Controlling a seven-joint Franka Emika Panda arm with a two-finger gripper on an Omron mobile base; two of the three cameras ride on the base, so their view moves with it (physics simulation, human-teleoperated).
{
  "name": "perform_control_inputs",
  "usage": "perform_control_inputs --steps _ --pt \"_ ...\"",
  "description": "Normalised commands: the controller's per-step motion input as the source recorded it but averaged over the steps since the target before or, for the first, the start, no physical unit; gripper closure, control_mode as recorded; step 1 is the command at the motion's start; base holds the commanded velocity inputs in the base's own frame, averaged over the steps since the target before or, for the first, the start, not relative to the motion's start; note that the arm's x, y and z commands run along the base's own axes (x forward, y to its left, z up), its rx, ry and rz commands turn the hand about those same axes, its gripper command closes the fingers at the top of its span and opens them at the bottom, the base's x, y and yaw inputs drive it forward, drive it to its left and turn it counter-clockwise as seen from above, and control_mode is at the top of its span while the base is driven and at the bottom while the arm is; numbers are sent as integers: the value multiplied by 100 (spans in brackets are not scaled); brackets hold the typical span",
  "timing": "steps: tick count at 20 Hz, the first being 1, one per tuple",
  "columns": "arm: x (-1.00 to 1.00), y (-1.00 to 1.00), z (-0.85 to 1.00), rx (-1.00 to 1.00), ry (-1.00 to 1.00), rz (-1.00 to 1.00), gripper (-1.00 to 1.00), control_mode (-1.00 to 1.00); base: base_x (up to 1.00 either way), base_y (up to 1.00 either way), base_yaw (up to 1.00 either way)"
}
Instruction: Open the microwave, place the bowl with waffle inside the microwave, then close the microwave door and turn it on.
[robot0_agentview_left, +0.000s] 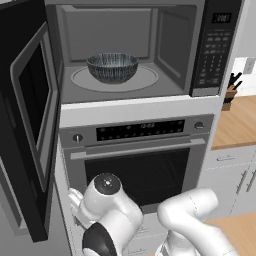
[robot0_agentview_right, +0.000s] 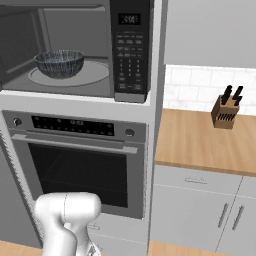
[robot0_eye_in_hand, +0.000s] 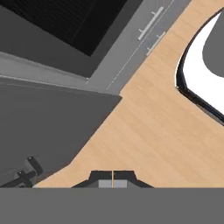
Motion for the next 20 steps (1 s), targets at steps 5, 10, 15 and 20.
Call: perform_control_inputs --steps 5,10,15,20 --pt "-50 67 41 -35 -21 0 100 -100 0 0 0" --pt "-29 52 78 -49 -14 -3 100 -100 0 0 0" --pt "0 30 60 -54 -5 -18 100 -100 0 0 0" --pt "0 31 5 -47 -29 -16 100 -100 0 0 0"
